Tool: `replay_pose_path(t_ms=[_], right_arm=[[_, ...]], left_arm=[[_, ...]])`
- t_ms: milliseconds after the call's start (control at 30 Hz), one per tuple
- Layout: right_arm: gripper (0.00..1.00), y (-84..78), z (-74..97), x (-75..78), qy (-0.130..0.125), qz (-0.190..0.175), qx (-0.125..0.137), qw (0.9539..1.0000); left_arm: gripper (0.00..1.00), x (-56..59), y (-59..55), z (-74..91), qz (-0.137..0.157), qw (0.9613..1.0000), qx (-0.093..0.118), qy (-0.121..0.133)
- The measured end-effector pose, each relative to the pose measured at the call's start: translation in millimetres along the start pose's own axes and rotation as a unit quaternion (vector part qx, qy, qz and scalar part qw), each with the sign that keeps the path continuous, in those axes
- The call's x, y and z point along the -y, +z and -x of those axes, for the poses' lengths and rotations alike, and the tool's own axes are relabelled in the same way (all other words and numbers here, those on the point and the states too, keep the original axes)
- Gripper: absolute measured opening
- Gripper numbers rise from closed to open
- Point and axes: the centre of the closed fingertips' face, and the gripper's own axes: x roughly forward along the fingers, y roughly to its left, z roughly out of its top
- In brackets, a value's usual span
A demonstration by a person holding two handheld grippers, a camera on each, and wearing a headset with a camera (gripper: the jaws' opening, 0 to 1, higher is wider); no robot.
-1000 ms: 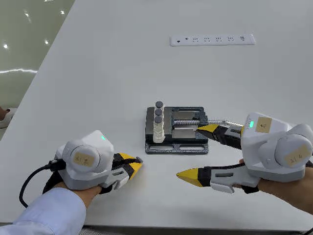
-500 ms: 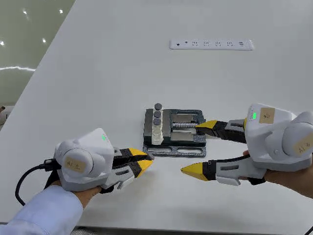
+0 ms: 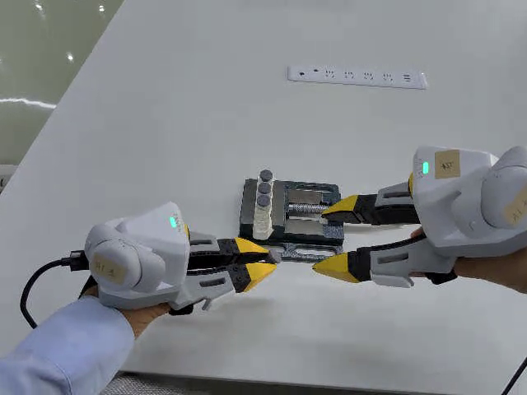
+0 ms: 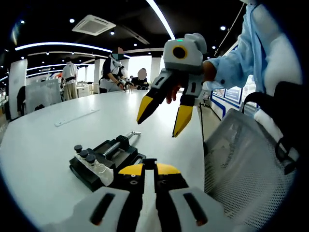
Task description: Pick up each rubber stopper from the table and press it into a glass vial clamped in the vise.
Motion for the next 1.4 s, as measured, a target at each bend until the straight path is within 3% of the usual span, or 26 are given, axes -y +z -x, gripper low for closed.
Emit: replay_pose_path(t_ms=[233, 533, 733, 967, 1400], right_arm=[[0.25, 5.7, 2.7, -5.9, 0.039, 0.038, -0.028, 0.9981], [0.20, 11.6, 1.0, -14.4, 0.083, 0.076, -0.061, 0.9918], [0.16, 18.1, -1.4, -15.7, 0.097, 0.088, -0.067, 0.9892], [0.15, 18.4, -0.5, -23.3, 0.129, 0.110, -0.080, 0.9822], [0.11, 18.4, 1.6, -25.4, 0.146, 0.133, -0.096, 0.9757]], left_arm=[[0.01, 7.6, 15.8, -1.6, 0.007, 0.9989, 0.041, -0.024], [0.01, 12.5, 27.2, -0.6, 0.007, 0.9966, 0.069, -0.046], [0.01, 16.5, 33.7, -1.1, 0.006, 0.9955, 0.078, -0.054], [0.01, 19.6, 38.1, -1.0, 0.004, 0.9944, 0.086, -0.061], [0.01, 22.4, 42.3, -1.6, 0.007, 0.9934, 0.094, -0.067]])
